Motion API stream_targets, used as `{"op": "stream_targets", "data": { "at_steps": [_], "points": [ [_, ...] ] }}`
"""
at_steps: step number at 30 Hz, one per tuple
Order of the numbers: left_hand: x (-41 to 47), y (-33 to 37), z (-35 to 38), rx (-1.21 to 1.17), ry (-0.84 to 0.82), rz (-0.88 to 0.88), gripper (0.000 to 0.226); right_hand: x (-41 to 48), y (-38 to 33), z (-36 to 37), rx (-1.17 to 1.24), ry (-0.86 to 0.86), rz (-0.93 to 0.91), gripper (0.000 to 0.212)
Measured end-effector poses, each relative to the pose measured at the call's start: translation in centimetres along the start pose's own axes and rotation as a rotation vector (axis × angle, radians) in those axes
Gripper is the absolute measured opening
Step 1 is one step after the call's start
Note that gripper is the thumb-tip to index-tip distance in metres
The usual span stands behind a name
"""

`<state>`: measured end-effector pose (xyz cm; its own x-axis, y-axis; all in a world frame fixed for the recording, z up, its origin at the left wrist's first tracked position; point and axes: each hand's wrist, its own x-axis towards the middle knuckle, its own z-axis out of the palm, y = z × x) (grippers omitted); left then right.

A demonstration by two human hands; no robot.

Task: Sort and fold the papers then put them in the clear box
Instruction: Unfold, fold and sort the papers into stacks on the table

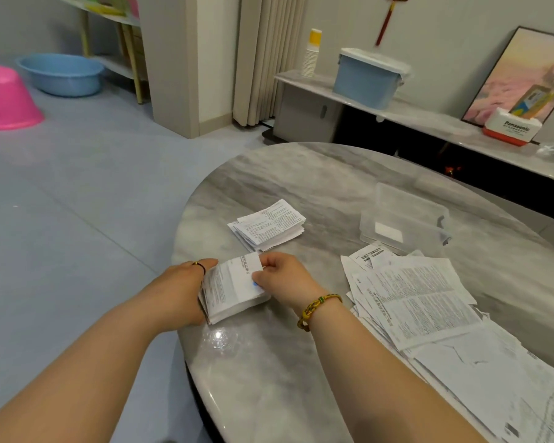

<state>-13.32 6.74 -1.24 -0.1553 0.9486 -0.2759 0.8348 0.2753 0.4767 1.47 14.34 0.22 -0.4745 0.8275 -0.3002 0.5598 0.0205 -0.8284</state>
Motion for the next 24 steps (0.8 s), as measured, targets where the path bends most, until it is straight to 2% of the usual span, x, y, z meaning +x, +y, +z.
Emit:
{"op": "stream_targets", "data": {
  "at_steps": [4,8,10,14,18,24],
  "points": [
    [0.1,0.1,-0.1,0.032,-0.024,-0.010,0.059,0.8,0.4,0.7,-0.295,0.020,-0.028,0.029],
    [-0.1,0.5,-0.2,0.090,-0.055,-0.039,0.090,0.7,0.8,0.8,-0.462,0.035,-0.034,0.036],
    [-0.2,0.8,-0.3,0.085,-0.039,-0.047,0.097,0.6,1.0,1.1,-0.507,0.044,-0.040,0.036],
    [-0.2,1.9,0.3,0.122,0.023,-0.048,0.085,0.4,1.4,1.8,-0.554,0.099,-0.085,0.040],
    [-0.1,2.8,1.4,0.234,0.058,-0.054,0.067,0.4,1.7,1.9,-0.644,0.163,-0.098,0.055],
    [0.1,2.7,1.5,0.257,0.079,-0.064,0.071,0.4,2.7,1.5,-0.630,0.248,-0.048,0.050]
  ]
}}
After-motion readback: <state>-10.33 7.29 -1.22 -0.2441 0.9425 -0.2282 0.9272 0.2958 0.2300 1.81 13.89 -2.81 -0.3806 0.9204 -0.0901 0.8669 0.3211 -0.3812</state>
